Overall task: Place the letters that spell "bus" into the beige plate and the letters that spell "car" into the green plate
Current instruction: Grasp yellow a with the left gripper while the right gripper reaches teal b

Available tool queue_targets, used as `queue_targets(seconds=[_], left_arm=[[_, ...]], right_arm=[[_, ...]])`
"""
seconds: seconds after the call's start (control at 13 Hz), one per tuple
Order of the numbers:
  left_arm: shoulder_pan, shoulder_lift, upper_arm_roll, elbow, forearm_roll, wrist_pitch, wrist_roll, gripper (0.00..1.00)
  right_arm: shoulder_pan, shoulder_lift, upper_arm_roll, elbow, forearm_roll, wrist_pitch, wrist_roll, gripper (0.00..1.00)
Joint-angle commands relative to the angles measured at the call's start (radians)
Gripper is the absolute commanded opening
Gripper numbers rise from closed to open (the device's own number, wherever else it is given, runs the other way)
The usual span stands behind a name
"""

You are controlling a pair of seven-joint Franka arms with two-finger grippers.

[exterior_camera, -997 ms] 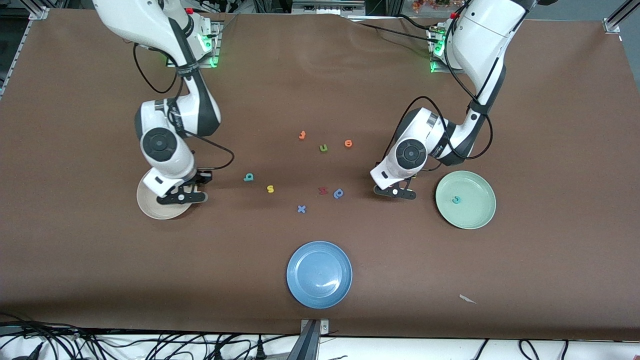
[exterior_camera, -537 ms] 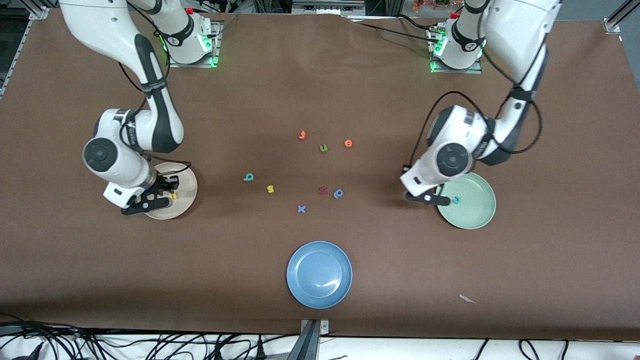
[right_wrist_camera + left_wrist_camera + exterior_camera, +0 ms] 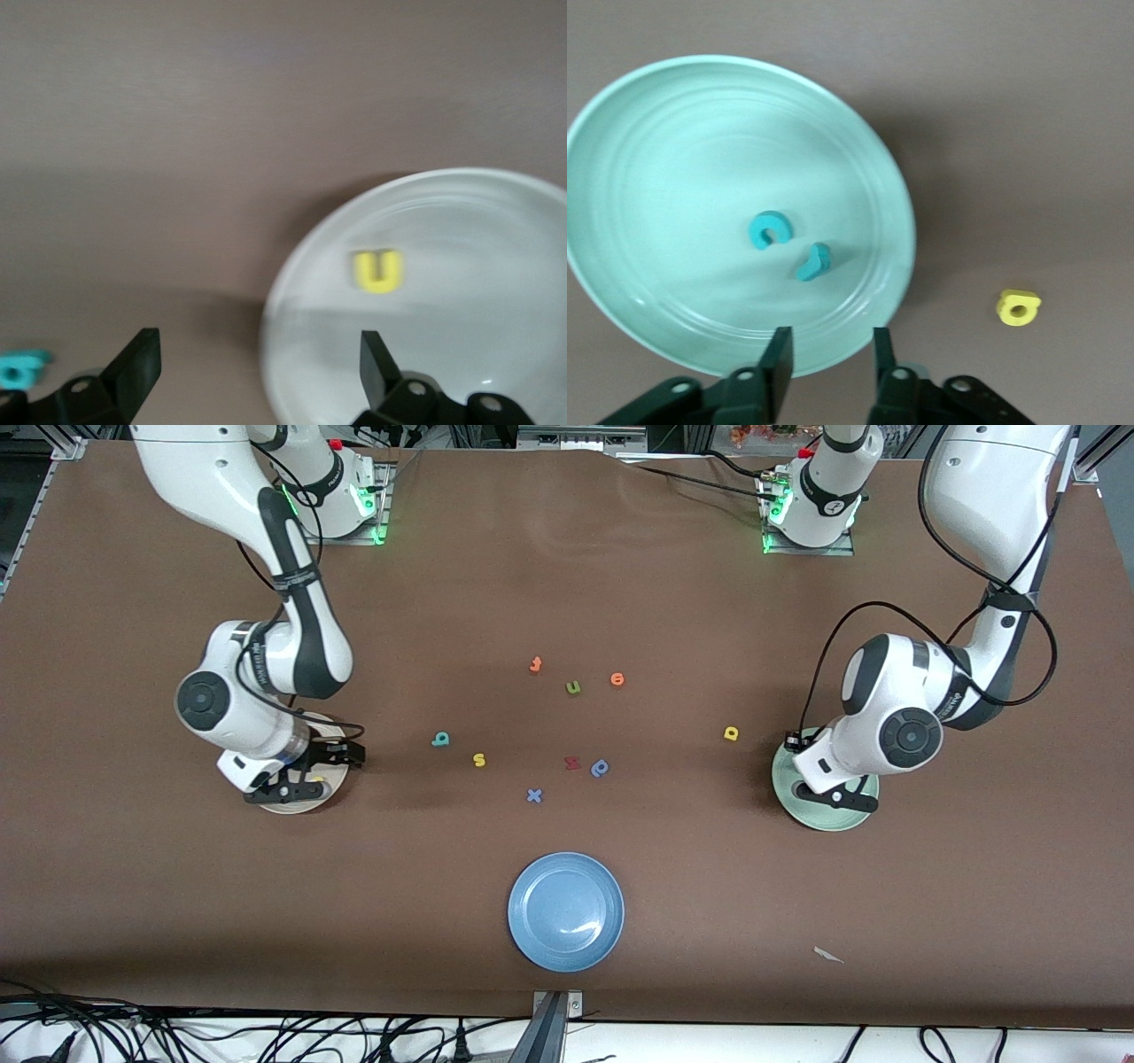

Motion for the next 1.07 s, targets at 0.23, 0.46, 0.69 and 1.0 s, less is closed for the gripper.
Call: queue_targets(seconds=[0.23, 0.46, 0.69, 1.0], left_arm=[[-0.013, -0.005, -0.142, -0.027, -0.002, 0.026, -0.173, 0.89], [-0.010, -0.016, -0.181, -0.137, -0.002, 0.189, -0.200, 0.60], [-0.010, -0.021, -0.181, -0.202, 0.012, 0.274, -0.198, 0.67], [-0.003, -0.019, -0.181, -0.209, 0.073, 0.302, -0.200, 0.58]], right_arm=[[0.194, 0.006, -0.004, 0.002, 0.014, 0.036, 0.454, 0.99], [0.257, 0.025, -0.004, -0.033, 0.013, 0.118, 0.510, 0.99], [0.279, 0.035, -0.004, -0.080, 0.008, 0.201, 0.492, 0.99], [0.283, 0.043, 0.003, -0.100, 0.013, 0.218, 0.459, 0.94]])
